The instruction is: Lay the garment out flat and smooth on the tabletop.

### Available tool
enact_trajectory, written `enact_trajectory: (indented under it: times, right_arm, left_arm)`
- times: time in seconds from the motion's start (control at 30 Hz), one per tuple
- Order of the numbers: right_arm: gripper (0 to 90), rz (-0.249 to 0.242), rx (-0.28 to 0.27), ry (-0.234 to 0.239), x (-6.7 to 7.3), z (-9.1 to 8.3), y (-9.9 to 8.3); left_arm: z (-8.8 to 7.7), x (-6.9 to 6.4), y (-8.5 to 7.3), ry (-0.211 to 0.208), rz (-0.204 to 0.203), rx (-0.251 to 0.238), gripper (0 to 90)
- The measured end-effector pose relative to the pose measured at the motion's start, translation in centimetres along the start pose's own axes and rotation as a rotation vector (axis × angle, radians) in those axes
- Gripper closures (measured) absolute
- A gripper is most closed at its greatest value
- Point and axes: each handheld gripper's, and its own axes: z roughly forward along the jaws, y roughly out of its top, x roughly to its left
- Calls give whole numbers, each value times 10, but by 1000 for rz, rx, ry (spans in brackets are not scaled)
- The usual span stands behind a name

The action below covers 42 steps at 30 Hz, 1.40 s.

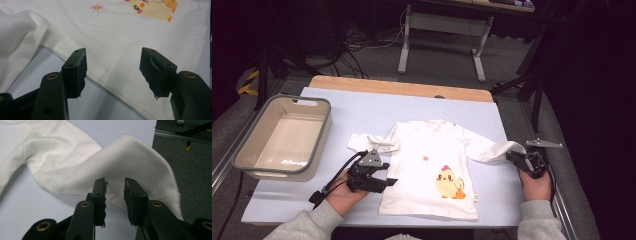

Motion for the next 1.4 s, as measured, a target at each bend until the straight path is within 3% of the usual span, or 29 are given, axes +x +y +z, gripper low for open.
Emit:
enact_trajectory:
  times: [0.2, 0.37, 0.53, 0.63, 0.73, 1.1, 1.27, 1.4]
  right_arm:
    - [608, -2, 27, 6, -3, 18, 2]
    - [614, -20, 65, 3, -1, 27, 1]
    - [743, -37, 66, -14, 2, 27, 1]
    - [877, -29, 74, 2, 3, 27, 1]
    - [897, -23, 77, 1, 3, 27, 2]
    - [900, 38, 99, -37, -8, -4, 0]
    - [897, 99, 148, -27, -15, -7, -7]
    - [894, 110, 145, -39, -16, -9, -7]
  left_arm:
    - [-2, -1, -3, 5, -5, 4, 394]
    - [-2, 0, -4, 5, -8, 1, 394]
    - [-2, 0, -4, 6, -7, 3, 393]
    - [-2, 0, -4, 3, -9, 3, 394]
    - [-2, 0, -4, 7, -7, 1, 394]
    - [-1, 1, -3, 4, -5, 1, 393]
    - [1, 1, -1, 2, -5, -1, 392]
    - [0, 2, -1, 7, -5, -2, 389]
